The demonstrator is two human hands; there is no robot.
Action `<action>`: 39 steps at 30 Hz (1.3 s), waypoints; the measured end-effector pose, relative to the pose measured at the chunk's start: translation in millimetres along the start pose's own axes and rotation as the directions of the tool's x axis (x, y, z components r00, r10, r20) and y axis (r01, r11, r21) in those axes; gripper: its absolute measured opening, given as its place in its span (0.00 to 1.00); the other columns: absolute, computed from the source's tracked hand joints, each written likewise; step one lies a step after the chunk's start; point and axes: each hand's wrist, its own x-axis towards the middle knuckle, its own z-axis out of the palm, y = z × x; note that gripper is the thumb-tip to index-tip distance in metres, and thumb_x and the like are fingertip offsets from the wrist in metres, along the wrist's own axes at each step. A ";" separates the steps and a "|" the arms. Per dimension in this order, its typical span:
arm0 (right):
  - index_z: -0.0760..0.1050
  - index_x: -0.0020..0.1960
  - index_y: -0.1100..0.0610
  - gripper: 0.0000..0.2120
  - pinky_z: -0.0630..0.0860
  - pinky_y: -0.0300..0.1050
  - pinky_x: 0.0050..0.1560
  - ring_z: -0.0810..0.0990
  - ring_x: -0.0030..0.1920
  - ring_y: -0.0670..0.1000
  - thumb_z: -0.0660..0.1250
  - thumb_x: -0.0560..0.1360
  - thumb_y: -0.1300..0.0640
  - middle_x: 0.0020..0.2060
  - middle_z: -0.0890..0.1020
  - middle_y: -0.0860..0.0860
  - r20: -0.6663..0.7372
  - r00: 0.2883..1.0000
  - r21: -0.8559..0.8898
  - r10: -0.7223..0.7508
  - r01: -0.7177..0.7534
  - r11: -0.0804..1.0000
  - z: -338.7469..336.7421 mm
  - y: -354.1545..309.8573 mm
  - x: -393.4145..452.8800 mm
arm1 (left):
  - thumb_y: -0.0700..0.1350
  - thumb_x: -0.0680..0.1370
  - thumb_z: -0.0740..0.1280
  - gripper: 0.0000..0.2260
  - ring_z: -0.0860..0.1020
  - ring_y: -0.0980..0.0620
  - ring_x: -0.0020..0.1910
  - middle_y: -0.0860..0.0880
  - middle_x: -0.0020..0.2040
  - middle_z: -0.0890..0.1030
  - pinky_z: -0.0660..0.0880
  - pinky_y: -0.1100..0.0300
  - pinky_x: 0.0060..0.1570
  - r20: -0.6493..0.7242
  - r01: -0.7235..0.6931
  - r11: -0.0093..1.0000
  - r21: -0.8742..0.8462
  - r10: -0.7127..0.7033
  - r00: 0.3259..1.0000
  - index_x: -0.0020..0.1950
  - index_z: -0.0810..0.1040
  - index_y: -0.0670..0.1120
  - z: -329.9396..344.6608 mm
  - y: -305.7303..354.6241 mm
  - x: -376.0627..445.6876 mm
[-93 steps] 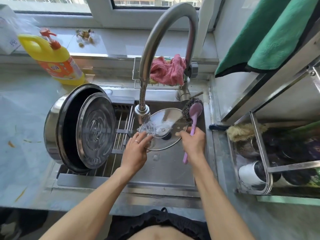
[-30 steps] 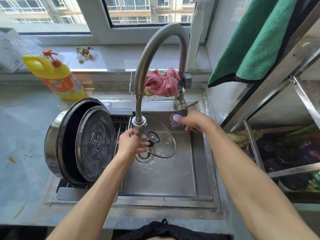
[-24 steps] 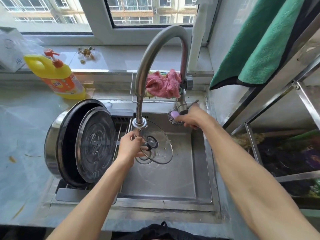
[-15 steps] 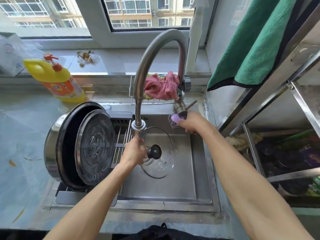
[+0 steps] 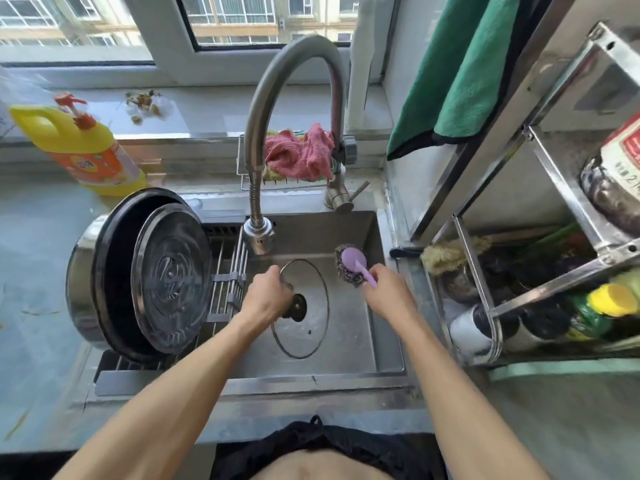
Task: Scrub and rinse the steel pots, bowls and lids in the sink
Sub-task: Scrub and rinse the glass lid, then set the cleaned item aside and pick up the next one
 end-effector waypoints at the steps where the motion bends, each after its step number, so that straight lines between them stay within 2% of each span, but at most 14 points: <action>1: 0.74 0.54 0.55 0.06 0.71 0.48 0.35 0.77 0.41 0.59 0.60 0.79 0.58 0.43 0.79 0.57 -0.087 0.995 0.033 -0.045 0.048 0.998 3.2 -0.3 -7.2 | 0.37 0.76 0.59 0.04 0.78 0.38 0.44 0.38 0.45 0.79 0.76 0.49 0.43 -0.006 -0.021 0.999 0.030 0.022 1.000 0.50 0.69 0.42 1.3 -1.0 -2.9; 3: 0.74 0.58 0.56 0.09 0.66 0.47 0.33 0.75 0.37 0.60 0.60 0.80 0.58 0.41 0.80 0.58 -0.224 0.968 0.031 -0.113 0.123 0.992 11.0 0.2 -16.6 | 0.35 0.77 0.57 0.04 0.77 0.37 0.43 0.39 0.43 0.77 0.73 0.49 0.42 -0.041 -0.048 0.997 0.056 0.050 0.998 0.50 0.67 0.42 3.6 -1.3 -8.7; 4: 0.74 0.61 0.56 0.11 0.67 0.47 0.34 0.76 0.38 0.60 0.59 0.81 0.59 0.43 0.81 0.58 -0.215 0.970 -0.017 -0.112 0.111 0.994 15.5 0.2 -17.7 | 0.35 0.77 0.57 0.04 0.76 0.37 0.43 0.38 0.43 0.77 0.72 0.49 0.42 -0.058 -0.060 0.997 0.050 0.063 0.996 0.50 0.67 0.42 3.3 -2.6 -9.6; 7: 0.74 0.67 0.56 0.16 0.75 0.50 0.46 0.80 0.50 0.60 0.57 0.80 0.61 0.53 0.81 0.59 0.025 0.999 -0.240 0.033 -0.026 0.970 24.9 -0.5 -16.4 | 0.35 0.78 0.57 0.04 0.76 0.37 0.42 0.37 0.44 0.79 0.73 0.48 0.41 -0.079 -0.087 0.993 0.084 0.093 0.993 0.51 0.68 0.41 -0.7 -7.8 -10.2; 10: 0.69 0.73 0.53 0.23 0.72 0.48 0.44 0.80 0.51 0.59 0.54 0.80 0.65 0.53 0.81 0.58 0.016 1.000 -0.269 0.001 0.003 0.963 37.5 3.3 -19.4 | 0.34 0.78 0.56 0.05 0.78 0.36 0.42 0.37 0.43 0.80 0.75 0.47 0.41 -0.108 -0.091 0.993 0.078 0.100 0.989 0.51 0.69 0.40 -4.3 -14.7 -13.0; 13: 0.72 0.70 0.56 0.20 0.73 0.49 0.47 0.80 0.56 0.60 0.54 0.81 0.62 0.57 0.80 0.59 0.089 0.995 -0.298 0.037 -0.009 0.954 44.7 8.7 -16.7 | 0.34 0.78 0.56 0.05 0.76 0.38 0.40 0.38 0.42 0.79 0.74 0.48 0.41 -0.125 -0.096 0.993 0.062 0.103 0.987 0.51 0.69 0.40 -6.2 -19.3 -14.7; 17: 0.74 0.65 0.57 0.15 0.70 0.44 0.39 0.80 0.49 0.59 0.58 0.80 0.62 0.51 0.81 0.58 0.079 0.997 -0.269 0.023 -0.001 0.963 46.8 13.5 -22.2 | 0.37 0.81 0.58 0.02 0.75 0.40 0.36 0.42 0.37 0.76 0.72 0.49 0.38 -0.162 -0.123 0.992 -0.003 0.121 0.979 0.52 0.68 0.41 -3.5 -19.2 -21.3; 19: 0.75 0.61 0.58 0.11 0.65 0.44 0.30 0.76 0.38 0.57 0.58 0.82 0.58 0.43 0.78 0.55 0.009 1.000 -0.149 0.007 -0.006 0.989 45.6 16.3 -28.1 | 0.38 0.81 0.58 0.02 0.75 0.44 0.35 0.45 0.36 0.75 0.71 0.50 0.37 -0.139 -0.100 0.991 -0.084 0.087 0.986 0.52 0.68 0.43 2.2 -19.2 -22.3; 21: 0.75 0.53 0.59 0.08 0.66 0.45 0.29 0.74 0.36 0.56 0.62 0.81 0.55 0.40 0.77 0.54 -0.071 0.997 -0.013 -0.011 0.010 1.000 41.4 14.8 -30.3 | 0.38 0.80 0.60 0.02 0.80 0.43 0.37 0.44 0.40 0.79 0.79 0.47 0.37 -0.120 -0.022 0.973 -0.228 -0.006 0.993 0.50 0.71 0.44 3.9 -18.5 -20.5; 25: 0.77 0.44 0.63 0.11 0.64 0.49 0.36 0.77 0.40 0.61 0.63 0.80 0.57 0.38 0.79 0.59 -0.200 0.978 0.140 -0.051 0.080 0.987 29.6 25.7 -36.6 | 0.33 0.76 0.58 0.08 0.82 0.46 0.34 0.43 0.40 0.82 0.84 0.45 0.36 -0.023 0.167 0.823 -0.544 -0.214 0.977 0.49 0.72 0.44 5.6 -16.1 -20.7; 28: 0.80 0.52 0.64 0.12 0.67 0.47 0.38 0.79 0.45 0.62 0.60 0.82 0.58 0.44 0.82 0.62 -0.296 0.953 0.188 0.068 -0.011 0.982 13.5 43.0 -49.6 | 0.32 0.76 0.59 0.10 0.83 0.46 0.34 0.43 0.41 0.82 0.84 0.46 0.36 0.013 0.192 0.759 -0.622 -0.236 0.972 0.54 0.74 0.43 10.4 -12.4 -19.6; 31: 0.79 0.55 0.66 0.13 0.67 0.49 0.42 0.79 0.49 0.64 0.59 0.82 0.60 0.48 0.82 0.66 -0.293 0.938 0.226 0.185 -0.120 0.967 5.5 63.1 -58.4 | 0.31 0.78 0.59 0.09 0.83 0.45 0.34 0.39 0.47 0.82 0.81 0.53 0.30 0.066 0.213 0.697 -0.685 -0.232 0.970 0.52 0.73 0.43 17.5 -4.3 -19.4; 34: 0.78 0.55 0.68 0.15 0.67 0.49 0.44 0.78 0.52 0.63 0.57 0.83 0.59 0.51 0.81 0.66 -0.229 0.945 0.199 0.232 -0.188 0.962 9.4 66.6 -56.8 | 0.30 0.80 0.57 0.09 0.82 0.46 0.31 0.39 0.47 0.81 0.77 0.59 0.24 0.109 0.239 0.613 -0.753 -0.242 0.964 0.54 0.71 0.42 16.6 2.6 -21.5; 39: 0.76 0.54 0.66 0.11 0.72 0.49 0.48 0.78 0.53 0.62 0.61 0.80 0.58 0.51 0.80 0.64 -0.286 0.920 0.132 0.267 -0.238 0.962 15.5 66.1 -60.6 | 0.31 0.81 0.58 0.08 0.83 0.47 0.30 0.40 0.46 0.80 0.79 0.57 0.27 0.180 0.279 0.467 -0.839 -0.246 0.952 0.57 0.70 0.42 22.6 10.6 -26.9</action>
